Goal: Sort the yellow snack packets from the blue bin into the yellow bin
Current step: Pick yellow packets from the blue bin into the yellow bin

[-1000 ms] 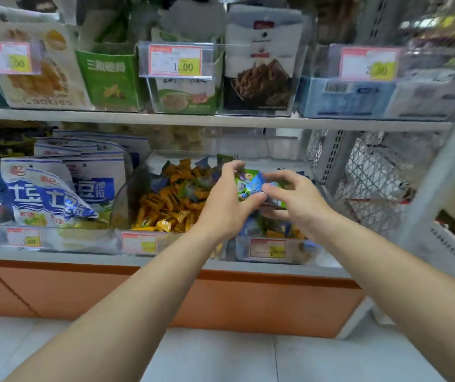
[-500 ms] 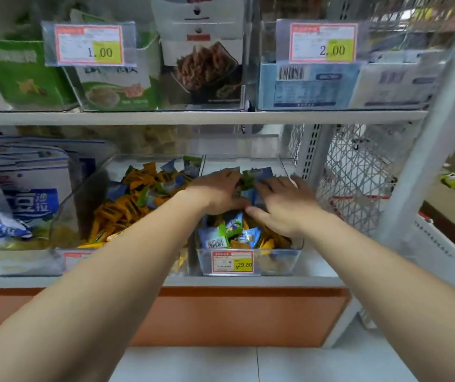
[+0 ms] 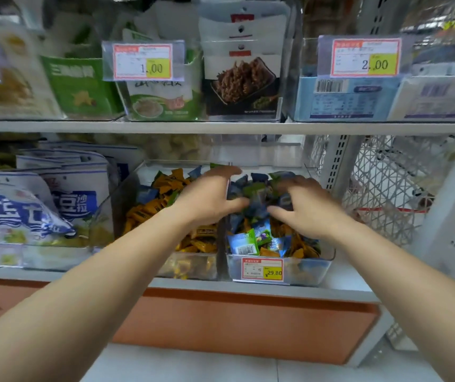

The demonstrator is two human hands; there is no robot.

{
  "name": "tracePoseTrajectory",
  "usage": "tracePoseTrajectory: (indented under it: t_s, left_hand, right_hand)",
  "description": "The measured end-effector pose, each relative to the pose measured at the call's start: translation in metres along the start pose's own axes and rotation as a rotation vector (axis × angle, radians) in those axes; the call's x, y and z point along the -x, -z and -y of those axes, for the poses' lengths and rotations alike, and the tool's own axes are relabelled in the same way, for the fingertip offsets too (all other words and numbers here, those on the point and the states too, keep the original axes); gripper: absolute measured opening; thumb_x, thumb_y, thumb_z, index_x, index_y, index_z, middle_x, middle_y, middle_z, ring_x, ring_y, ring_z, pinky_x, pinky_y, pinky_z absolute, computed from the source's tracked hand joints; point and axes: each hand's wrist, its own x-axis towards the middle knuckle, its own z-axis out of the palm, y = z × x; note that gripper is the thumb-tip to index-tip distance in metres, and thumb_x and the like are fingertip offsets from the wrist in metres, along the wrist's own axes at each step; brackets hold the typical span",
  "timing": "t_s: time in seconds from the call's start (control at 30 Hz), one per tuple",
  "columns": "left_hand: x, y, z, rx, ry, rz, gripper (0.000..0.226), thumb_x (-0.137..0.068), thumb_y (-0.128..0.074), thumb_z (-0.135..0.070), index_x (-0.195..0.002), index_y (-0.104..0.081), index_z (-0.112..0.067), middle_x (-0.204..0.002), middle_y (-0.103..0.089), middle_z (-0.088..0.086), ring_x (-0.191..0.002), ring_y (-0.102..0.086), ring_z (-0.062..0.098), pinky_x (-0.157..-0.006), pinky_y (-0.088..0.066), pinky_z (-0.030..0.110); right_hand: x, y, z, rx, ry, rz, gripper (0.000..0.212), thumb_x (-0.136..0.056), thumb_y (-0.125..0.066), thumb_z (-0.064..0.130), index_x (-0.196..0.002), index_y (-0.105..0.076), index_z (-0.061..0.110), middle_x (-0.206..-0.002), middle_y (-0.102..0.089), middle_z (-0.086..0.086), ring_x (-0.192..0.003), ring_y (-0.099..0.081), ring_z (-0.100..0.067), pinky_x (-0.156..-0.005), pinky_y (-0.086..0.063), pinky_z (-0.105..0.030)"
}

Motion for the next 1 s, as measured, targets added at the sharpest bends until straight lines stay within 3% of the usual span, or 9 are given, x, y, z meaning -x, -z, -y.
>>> tracePoseTrajectory:
  t_s: [0.1,0.27,0.47,0.53,0.63,0.73,0.87,0.97,1.0]
  left_hand:
    - [0.049,0.02,0.033,-0.031,0.077,-0.077,0.046,-0.09,-0.059,-0.051,-0.129,-0.056,-0.029,-0.126,-0.063,-0.004,-0.111,-0.06,0.015,-0.081,-0.048,0.029]
    - [0.104,0.014,0.073,-0.069,0.252,0.204,0.059,-0.093,-0.056,-0.053,-0.145,-0.045,-0.028,-0.141,-0.054,0.002,-0.125,-0.053,0.02,-0.099,-0.047,0.034]
    - [0.099,0.016,0.088,-0.06,0.212,0.155,0.045,-0.091,-0.056,-0.052,-0.128,-0.063,-0.028,-0.126,-0.066,-0.003,-0.112,-0.062,0.016,-0.092,-0.054,0.037]
    - [0.083,0.019,0.092,-0.032,0.195,0.028,0.037,-0.091,-0.058,-0.047,-0.121,-0.067,-0.027,-0.118,-0.068,-0.002,-0.105,-0.064,0.017,-0.085,-0.055,0.037]
    - [0.054,0.012,0.098,0.013,0.251,-0.136,0.047,-0.093,-0.062,-0.044,-0.135,-0.055,-0.024,-0.131,-0.06,0.003,-0.113,-0.06,0.022,-0.089,-0.054,0.039]
    - [0.029,0.0,0.106,0.16,0.38,-0.061,0.06,-0.091,-0.068,-0.044,-0.142,-0.046,-0.023,-0.136,-0.057,0.004,-0.119,-0.056,0.023,-0.089,-0.049,0.034]
    - [0.009,-0.009,0.112,0.211,0.334,-0.052,0.055,-0.09,-0.07,-0.034,-0.141,-0.05,-0.031,-0.136,-0.056,0.001,-0.12,-0.054,0.021,-0.088,-0.044,0.028]
    - [-0.002,-0.014,0.107,0.149,0.282,0.031,0.048,-0.093,-0.065,-0.037,-0.139,-0.054,-0.032,-0.139,-0.053,0.004,-0.125,-0.051,0.023,-0.101,-0.046,0.036]
    - [-0.004,-0.016,0.104,0.12,0.263,0.044,0.041,-0.093,-0.064,-0.039,-0.134,-0.059,-0.032,-0.135,-0.056,0.002,-0.122,-0.053,0.021,-0.098,-0.048,0.036]
  right_hand:
    - [0.005,-0.003,0.035,-0.177,0.09,0.002,0.051,-0.085,-0.053,0.061,-0.125,-0.059,0.03,-0.124,-0.06,0.004,-0.111,-0.056,-0.018,-0.087,-0.048,-0.033]
    - [-0.017,-0.019,0.077,-0.164,0.087,0.061,0.065,-0.086,-0.047,0.066,-0.14,-0.047,0.03,-0.143,-0.049,0.0,-0.129,-0.047,-0.023,-0.1,-0.047,-0.041]
    - [-0.029,-0.058,0.084,-0.018,0.023,0.127,0.088,-0.082,-0.023,0.079,-0.154,-0.018,0.028,-0.162,-0.02,0.0,-0.146,-0.023,-0.026,-0.117,-0.027,-0.046]
    - [-0.024,-0.068,0.084,-0.009,0.029,0.074,0.088,-0.082,-0.014,0.077,-0.155,-0.015,0.027,-0.161,-0.022,-0.001,-0.145,-0.025,-0.027,-0.118,-0.024,-0.047]
    - [-0.022,-0.074,0.083,-0.014,0.026,0.025,0.085,-0.085,-0.014,0.073,-0.155,-0.016,0.026,-0.157,-0.029,-0.003,-0.14,-0.03,-0.029,-0.115,-0.024,-0.045]
    - [-0.022,-0.075,0.084,-0.001,0.035,-0.003,0.082,-0.087,-0.017,0.07,-0.155,-0.019,0.025,-0.155,-0.034,-0.002,-0.137,-0.033,-0.028,-0.113,-0.026,-0.043]
    - [-0.021,-0.075,0.084,0.005,0.039,-0.01,0.079,-0.088,-0.019,0.067,-0.155,-0.02,0.025,-0.154,-0.035,-0.002,-0.136,-0.033,-0.027,-0.112,-0.026,-0.041]
    - [-0.021,-0.075,0.084,0.008,0.044,-0.01,0.079,-0.089,-0.018,0.067,-0.155,-0.021,0.023,-0.153,-0.035,-0.002,-0.136,-0.033,-0.027,-0.112,-0.026,-0.041]
    - [-0.021,-0.074,0.085,0.006,0.047,-0.011,0.079,-0.089,-0.018,0.066,-0.155,-0.021,0.023,-0.153,-0.036,-0.002,-0.136,-0.034,-0.027,-0.112,-0.027,-0.041]
